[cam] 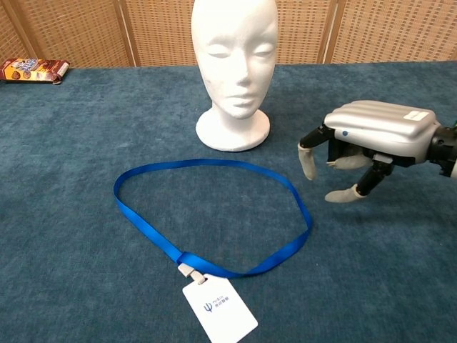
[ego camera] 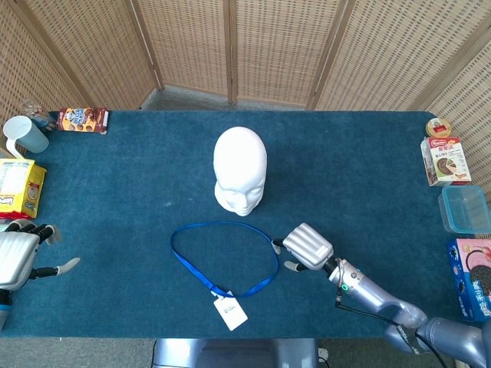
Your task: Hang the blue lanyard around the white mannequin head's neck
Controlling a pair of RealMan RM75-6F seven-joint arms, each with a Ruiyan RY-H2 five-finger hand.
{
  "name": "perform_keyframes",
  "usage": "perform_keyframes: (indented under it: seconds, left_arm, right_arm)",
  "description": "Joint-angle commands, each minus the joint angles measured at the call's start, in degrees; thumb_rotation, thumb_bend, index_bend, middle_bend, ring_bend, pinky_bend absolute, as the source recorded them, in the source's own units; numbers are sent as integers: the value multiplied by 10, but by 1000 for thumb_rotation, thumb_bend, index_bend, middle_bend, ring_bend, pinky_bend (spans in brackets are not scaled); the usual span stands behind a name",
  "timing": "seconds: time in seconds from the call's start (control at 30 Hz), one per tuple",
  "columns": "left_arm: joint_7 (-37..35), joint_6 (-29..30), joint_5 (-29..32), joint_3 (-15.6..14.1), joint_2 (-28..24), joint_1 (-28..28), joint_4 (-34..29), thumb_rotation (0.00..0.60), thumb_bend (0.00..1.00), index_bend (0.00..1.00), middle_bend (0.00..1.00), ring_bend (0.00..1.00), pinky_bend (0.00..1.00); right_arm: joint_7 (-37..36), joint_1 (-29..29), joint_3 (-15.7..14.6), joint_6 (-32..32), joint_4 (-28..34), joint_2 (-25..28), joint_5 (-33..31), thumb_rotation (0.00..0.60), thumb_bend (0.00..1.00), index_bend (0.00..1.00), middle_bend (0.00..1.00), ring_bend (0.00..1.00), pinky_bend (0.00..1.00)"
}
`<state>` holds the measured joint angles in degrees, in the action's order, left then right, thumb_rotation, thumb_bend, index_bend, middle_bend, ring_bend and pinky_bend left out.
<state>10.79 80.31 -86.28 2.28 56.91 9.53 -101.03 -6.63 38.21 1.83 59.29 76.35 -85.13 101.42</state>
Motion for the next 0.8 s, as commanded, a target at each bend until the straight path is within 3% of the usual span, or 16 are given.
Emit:
perform_keyframes:
  seconds: [0.03, 0.53, 0.8]
  left_arm:
    - [1, 1, 0, 0, 0, 0, 0, 273, 82, 489, 541, 527, 307]
    - [3, -2, 3, -4, -2, -1, 0, 273, 81, 489, 542, 527, 307]
    - [-2, -3, 4, -6, -2, -2, 4, 273, 82, 489, 542, 527, 307]
  right_arm:
    - [-5, 6, -3, 3, -10, -7, 2, 600, 265, 515, 1000, 1000, 1000]
    - [36, 41, -10, 0, -73, -47, 6, 600, 225, 506, 1000, 1000, 1000]
    - [77, 70, -18, -42, -71, -35, 4, 600, 224, 487, 1000, 1000, 1000]
